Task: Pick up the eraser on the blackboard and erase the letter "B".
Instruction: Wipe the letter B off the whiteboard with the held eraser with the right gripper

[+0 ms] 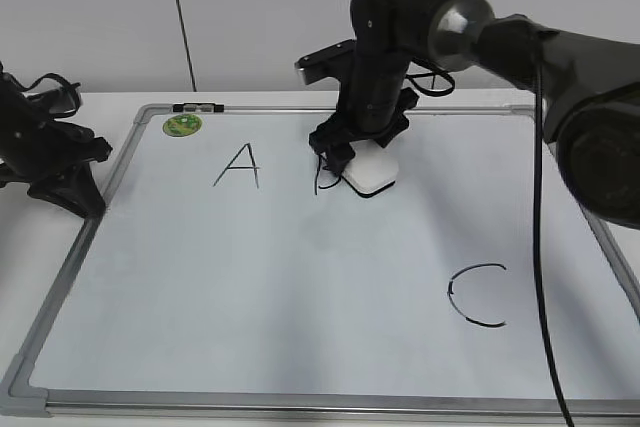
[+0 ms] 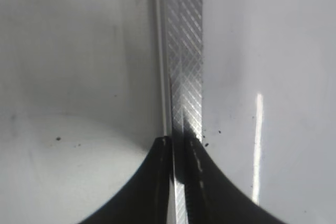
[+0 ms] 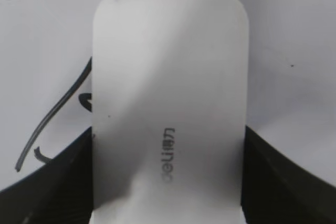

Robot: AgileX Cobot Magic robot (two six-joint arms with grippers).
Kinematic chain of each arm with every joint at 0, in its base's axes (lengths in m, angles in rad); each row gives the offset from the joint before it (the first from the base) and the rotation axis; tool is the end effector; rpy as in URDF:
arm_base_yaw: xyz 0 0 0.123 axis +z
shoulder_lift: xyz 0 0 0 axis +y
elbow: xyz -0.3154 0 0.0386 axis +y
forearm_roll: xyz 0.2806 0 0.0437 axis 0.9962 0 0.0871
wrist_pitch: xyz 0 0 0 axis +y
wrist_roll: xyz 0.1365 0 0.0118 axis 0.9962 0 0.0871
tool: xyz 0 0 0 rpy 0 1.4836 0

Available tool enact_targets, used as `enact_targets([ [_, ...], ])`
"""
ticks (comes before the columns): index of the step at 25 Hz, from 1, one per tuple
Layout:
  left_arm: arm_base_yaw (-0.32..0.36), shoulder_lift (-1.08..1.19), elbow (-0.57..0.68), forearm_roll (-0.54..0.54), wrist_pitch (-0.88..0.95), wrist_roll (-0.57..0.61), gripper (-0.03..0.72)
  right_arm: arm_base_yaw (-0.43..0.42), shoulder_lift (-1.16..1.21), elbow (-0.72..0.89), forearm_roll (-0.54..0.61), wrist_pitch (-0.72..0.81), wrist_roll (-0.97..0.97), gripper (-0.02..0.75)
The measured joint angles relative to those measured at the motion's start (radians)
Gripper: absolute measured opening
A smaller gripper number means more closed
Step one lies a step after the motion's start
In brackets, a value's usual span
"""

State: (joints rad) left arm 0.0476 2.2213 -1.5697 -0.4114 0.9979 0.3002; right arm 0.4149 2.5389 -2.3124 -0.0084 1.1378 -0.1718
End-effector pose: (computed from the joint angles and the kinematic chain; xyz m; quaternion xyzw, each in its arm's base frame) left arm 0.4792 -0.0233 0.0863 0.0142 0.9850 -0.1688 0.0339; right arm 0.5536 0.2427 0.1184 -0.2872 0.9466 0.0137 0.1457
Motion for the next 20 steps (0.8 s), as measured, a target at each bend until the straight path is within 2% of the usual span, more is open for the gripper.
enact_targets([
  [10,0.000,0.000,0.000,0.000,0.000,0.000,0.034,0.110,0.002,0.000,-0.022,0.009,-0.032,0.535],
  [20,0.000,0.000,0.000,0.000,0.000,0.000,0.034,0.109,0.002,-0.001,-0.060,0.013,-0.013,0.534],
])
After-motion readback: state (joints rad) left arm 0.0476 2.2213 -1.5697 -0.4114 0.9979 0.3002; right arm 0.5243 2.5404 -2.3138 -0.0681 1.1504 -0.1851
